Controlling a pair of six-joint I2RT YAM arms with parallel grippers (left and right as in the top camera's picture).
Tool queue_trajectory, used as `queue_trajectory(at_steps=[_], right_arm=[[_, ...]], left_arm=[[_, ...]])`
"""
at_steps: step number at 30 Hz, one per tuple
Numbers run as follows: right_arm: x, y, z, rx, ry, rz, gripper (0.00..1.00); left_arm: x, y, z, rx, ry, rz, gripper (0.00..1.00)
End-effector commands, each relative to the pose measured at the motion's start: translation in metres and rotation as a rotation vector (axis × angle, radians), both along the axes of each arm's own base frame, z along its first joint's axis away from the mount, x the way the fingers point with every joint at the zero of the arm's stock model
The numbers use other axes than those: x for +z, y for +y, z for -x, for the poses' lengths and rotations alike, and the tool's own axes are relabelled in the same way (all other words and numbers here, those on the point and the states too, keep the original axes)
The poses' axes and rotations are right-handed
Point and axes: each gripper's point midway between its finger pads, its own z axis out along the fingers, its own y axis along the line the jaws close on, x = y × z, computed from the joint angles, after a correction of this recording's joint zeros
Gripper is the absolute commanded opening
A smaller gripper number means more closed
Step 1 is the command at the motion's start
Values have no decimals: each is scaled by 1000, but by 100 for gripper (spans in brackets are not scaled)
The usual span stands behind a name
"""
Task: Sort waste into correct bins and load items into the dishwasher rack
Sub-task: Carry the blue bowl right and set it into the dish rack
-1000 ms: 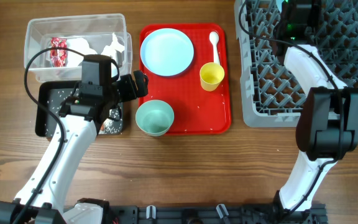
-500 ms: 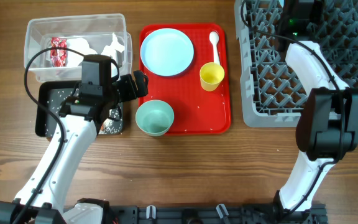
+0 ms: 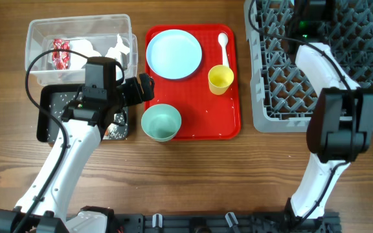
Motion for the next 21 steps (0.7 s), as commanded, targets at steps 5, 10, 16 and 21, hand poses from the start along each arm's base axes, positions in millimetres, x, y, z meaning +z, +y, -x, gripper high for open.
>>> queue_trajectory(at_steps=[5, 10, 16, 21], right_arm=[[-44, -1, -11, -9, 94, 75, 4], [-41, -1, -15, -12, 40, 79, 4], [-58, 1, -21, 1, 61, 129, 4], [-58, 34, -26, 61, 91, 177, 4]], left_arm=[[4, 0, -2, 5, -8, 13, 100], [4, 0, -2, 5, -8, 13, 100], [4, 0, -2, 5, -8, 13, 100], [4, 0, -2, 5, -8, 13, 100]])
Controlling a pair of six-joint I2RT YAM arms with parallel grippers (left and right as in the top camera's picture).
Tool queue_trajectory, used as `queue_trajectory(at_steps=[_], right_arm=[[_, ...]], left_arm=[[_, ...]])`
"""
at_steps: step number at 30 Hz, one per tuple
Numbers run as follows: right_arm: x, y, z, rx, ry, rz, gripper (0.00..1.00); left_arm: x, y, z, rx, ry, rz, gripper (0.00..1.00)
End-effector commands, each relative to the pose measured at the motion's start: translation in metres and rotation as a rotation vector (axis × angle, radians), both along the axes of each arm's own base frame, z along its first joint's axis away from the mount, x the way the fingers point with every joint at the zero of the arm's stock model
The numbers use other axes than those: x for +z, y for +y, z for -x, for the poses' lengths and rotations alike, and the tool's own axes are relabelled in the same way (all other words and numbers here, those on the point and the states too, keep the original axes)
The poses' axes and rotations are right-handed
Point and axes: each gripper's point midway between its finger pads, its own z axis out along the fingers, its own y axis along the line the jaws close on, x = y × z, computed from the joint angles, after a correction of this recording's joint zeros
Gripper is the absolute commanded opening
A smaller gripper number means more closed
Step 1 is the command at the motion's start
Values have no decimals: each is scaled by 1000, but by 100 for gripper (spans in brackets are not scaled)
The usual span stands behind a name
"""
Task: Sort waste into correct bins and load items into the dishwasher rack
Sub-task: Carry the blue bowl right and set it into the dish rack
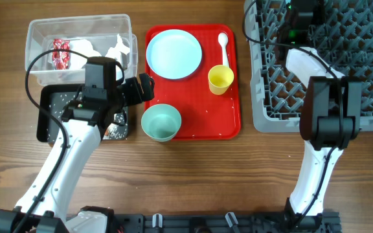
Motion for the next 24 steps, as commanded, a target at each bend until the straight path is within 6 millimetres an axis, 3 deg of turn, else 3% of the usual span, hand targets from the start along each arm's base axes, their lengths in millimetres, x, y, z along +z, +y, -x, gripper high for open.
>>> queue_trajectory(at_steps=[1, 4, 7, 12, 17, 22, 23, 24], right_arm=[[-20, 34, -9, 62, 71, 48, 4], [-26, 44, -9, 79, 101, 50, 4], [-31, 42, -6, 65, 123, 50, 4], [5, 19, -2, -34, -23, 78, 4], [-6, 5, 0, -57, -14, 51, 4], [-23, 11, -2, -38, 37, 53, 5], [-26, 15, -2, -31, 59, 61, 9], [-30, 19, -2, -23, 100, 88, 21]], left_arm=[[4, 0, -2, 5, -8, 13, 100], [4, 0, -2, 5, -8, 13, 100], [4, 0, -2, 5, -8, 13, 100], [4, 0, -2, 5, -8, 13, 100], [4, 0, -2, 5, -8, 13, 100], [4, 0, -2, 5, -8, 13, 100], [4, 0, -2, 5, -8, 13, 100], [4, 0, -2, 5, -8, 13, 100]])
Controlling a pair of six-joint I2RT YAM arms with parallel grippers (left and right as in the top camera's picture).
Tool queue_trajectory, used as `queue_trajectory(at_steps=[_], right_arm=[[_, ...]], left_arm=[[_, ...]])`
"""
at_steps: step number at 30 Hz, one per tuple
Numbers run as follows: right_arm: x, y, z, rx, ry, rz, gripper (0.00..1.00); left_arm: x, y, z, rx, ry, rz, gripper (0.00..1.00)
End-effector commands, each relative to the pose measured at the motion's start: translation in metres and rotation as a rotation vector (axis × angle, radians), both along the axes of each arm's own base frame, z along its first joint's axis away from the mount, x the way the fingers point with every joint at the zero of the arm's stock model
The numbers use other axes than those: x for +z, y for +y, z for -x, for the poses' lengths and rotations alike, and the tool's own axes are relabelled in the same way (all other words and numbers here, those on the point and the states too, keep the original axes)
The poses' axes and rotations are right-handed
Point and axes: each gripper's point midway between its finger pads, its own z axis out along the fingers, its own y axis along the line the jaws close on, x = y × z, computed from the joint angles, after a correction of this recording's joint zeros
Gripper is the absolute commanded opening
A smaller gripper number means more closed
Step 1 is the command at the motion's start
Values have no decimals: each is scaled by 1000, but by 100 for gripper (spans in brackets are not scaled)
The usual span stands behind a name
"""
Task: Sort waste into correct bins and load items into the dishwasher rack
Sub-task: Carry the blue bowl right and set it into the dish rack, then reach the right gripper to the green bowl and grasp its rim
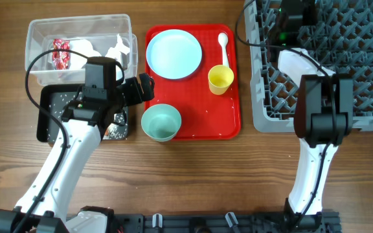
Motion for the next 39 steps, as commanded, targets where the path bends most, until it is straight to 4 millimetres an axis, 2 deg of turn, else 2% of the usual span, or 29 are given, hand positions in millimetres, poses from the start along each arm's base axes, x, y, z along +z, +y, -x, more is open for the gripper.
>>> queue_trajectory(at_steps=[1, 3, 5, 6, 8, 11, 15, 17, 18, 20, 22, 24, 25, 26, 27, 28, 31, 35, 39], right_arm=[[-20, 10, -1, 11, 86, 37, 34], [-24, 15, -1, 19, 107, 40, 64], [-26, 20, 0, 18, 118, 40, 80], [-26, 24, 0, 22, 117, 40, 83], [-22, 32, 0, 31, 97, 22, 86], [-5, 44, 0, 46, 49, -3, 87], [35, 50, 7, 34, -15, -6, 87], [66, 56, 12, 43, -73, -23, 87], [87, 58, 17, 47, -118, -52, 87], [114, 60, 29, 57, -178, -155, 87], [132, 74, 47, 145, -162, -347, 87], [138, 93, 62, 243, -100, -473, 88], [137, 115, 77, 335, -29, -599, 89], [136, 132, 92, 405, 35, -692, 100], [134, 153, 109, 480, 100, -828, 100], [133, 166, 119, 518, 136, -913, 100], [107, 221, 157, 677, 382, -1194, 100], [58, 258, 203, 686, 691, -1278, 93], [39, 303, 252, 711, 902, -1230, 90]], left_arm=[[4, 0, -2, 4, -8, 13, 100], [4, 0, -2, 5, -8, 13, 100], [4, 0, -2, 5, -8, 13, 100], [4, 0, -2, 5, -8, 13, 100], [4, 0, -2, 5, -8, 13, 100], [4, 0, -2, 5, -8, 13, 100], [4, 0, -2, 5, -8, 13, 100], [4, 0, -2, 4, -8, 13, 100], [4, 0, -2, 5, -8, 13, 100], [4, 0, -2, 5, -8, 13, 100], [4, 0, -2, 5, -8, 13, 100], [4, 0, -2, 5, -8, 13, 100], [4, 0, -2, 5, -8, 13, 100], [4, 0, -2, 5, -8, 13, 100], [4, 0, -2, 5, -8, 13, 100], [4, 0, -2, 5, -8, 13, 100], [4, 0, -2, 4, -8, 13, 100], [4, 0, -2, 5, -8, 13, 100], [4, 0, -2, 5, -8, 13, 100]])
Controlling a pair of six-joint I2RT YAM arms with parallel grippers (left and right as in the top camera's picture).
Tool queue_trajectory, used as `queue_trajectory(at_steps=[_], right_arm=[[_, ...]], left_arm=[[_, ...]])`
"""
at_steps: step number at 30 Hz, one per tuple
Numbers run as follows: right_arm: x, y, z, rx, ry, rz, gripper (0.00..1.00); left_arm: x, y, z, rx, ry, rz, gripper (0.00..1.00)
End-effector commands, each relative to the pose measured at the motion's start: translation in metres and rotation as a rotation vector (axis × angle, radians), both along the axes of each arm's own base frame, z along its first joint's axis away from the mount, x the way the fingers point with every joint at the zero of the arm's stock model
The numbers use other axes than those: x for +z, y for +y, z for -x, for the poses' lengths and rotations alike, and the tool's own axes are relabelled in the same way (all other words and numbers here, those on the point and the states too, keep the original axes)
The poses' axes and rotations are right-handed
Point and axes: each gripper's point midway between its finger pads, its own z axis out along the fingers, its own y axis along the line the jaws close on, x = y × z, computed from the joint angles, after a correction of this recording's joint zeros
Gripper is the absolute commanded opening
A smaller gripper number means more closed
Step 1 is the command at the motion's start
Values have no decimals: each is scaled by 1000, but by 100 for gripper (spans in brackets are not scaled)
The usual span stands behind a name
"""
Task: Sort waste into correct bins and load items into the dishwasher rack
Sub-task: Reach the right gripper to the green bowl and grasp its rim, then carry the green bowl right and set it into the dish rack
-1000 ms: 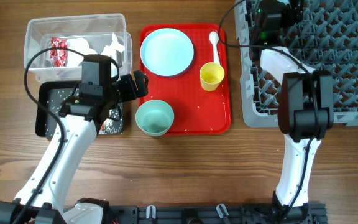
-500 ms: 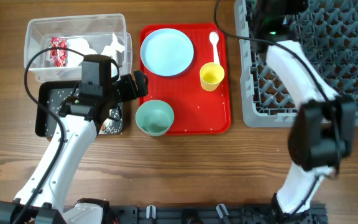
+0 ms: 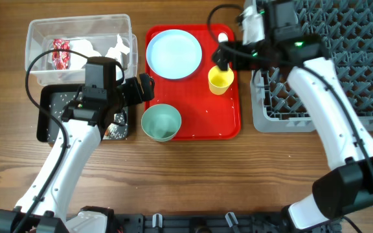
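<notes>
A red tray (image 3: 199,123) holds a pale blue plate (image 3: 173,54), a green bowl (image 3: 161,122), a yellow cup (image 3: 220,81) and a white spoon (image 3: 223,38). My right gripper (image 3: 221,58) hangs over the tray's far right corner, above the cup's rim, and hides the spoon's handle. Its fingers look open, and nothing shows between them. The left gripper (image 3: 147,88) stands open at the tray's left edge, just beyond the bowl. The grey dishwasher rack (image 3: 342,97) fills the right side.
A clear bin (image 3: 41,29) at the far left holds a red wrapper (image 3: 60,54) and white paper scraps (image 3: 118,48). In front of it a black tray (image 3: 47,116) with crumbs lies under the left arm. Bare wood lies in front of everything.
My right arm has left the far left part of the rack, and its gripper is now over the yellow cup and spoon on the tray. The left arm has not moved.
The right gripper was first at the far side of the rack. At the two later moments it was further left along that side, and now it is over the tray's far right corner. Left arm and tray items kept their places throughout.
</notes>
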Motion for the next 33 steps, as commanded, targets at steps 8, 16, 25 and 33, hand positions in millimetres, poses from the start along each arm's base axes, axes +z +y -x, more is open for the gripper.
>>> queue_trajectory(at_steps=[8, 16, 25, 33], right_arm=[[-53, 52, 64, 116, 205, 24, 88], [-98, 86, 91, 142, 320, 109, 73], [-174, 115, 112, 173, 512, 139, 50], [-174, 116, 110, 152, 510, 138, 4]], left_arm=[[-1, -2, 6, -5, 31, 19, 100], [119, 105, 11, 292, -194, 23, 100], [132, 136, 23, 383, -231, 13, 100], [132, 136, 23, 383, -231, 13, 100]])
